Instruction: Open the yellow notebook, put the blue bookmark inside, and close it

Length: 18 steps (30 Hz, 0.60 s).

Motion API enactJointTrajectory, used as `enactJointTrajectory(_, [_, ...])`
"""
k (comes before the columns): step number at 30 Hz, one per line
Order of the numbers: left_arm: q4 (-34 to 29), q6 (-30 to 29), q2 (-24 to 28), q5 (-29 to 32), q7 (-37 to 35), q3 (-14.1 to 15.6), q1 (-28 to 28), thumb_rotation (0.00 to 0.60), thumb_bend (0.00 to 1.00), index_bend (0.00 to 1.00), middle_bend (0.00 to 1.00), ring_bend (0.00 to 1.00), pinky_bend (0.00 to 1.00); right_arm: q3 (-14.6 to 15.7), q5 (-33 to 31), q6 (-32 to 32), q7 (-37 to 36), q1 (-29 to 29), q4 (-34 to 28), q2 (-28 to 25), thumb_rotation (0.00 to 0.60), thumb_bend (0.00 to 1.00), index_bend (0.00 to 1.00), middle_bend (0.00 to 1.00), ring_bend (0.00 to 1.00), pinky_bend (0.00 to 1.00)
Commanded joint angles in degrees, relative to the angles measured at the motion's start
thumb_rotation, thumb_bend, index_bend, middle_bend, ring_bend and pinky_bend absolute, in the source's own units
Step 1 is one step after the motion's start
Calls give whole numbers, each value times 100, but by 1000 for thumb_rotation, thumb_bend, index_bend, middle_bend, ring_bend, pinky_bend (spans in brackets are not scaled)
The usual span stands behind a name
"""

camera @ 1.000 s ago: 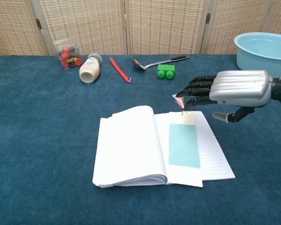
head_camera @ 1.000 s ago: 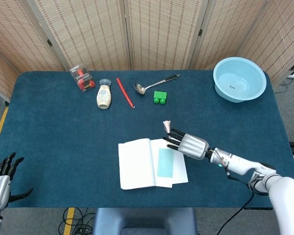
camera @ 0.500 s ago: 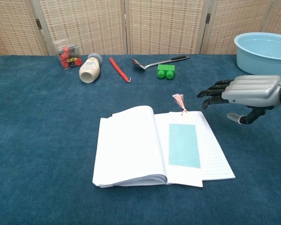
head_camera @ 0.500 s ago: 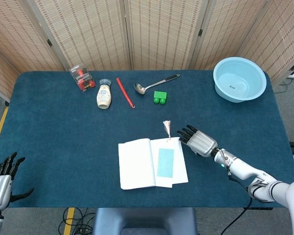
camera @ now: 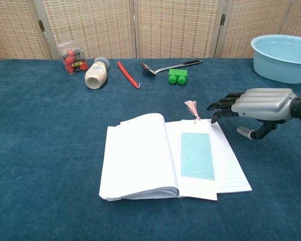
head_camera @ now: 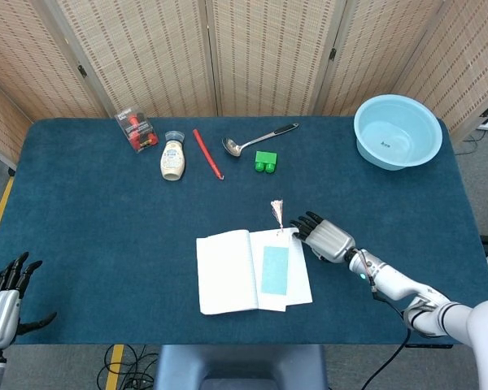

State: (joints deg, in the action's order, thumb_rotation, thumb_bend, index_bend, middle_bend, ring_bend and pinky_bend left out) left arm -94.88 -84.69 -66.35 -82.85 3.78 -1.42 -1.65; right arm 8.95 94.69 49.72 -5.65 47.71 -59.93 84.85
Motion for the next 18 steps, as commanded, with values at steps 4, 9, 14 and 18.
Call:
enactJointTrajectory(4, [14,-2,1,16,-7,1,6,600,65,152,36,43,145,-55,62,-36,-62,34,148,143,600,573,189,0,0,0])
enactJointTrajectory(9, [32,9,-7,29,-2,6,7,600,65,151,36,43,145,-109,88,-84,-91,79,261,246,600,574,189,0,0,0])
enactJointTrajectory(14, [45,2,-7,42,-2,8,17,600,65,152,36,43,145,-159,118,-122,-124,137,343,343,600,573,189,0,0,0])
enactJointTrajectory(18, [64,5,-9,59,-4,11,25,600,65,151,36,43,145,-191,143,-151,-147,186,422,420,600,573,189,0,0,0])
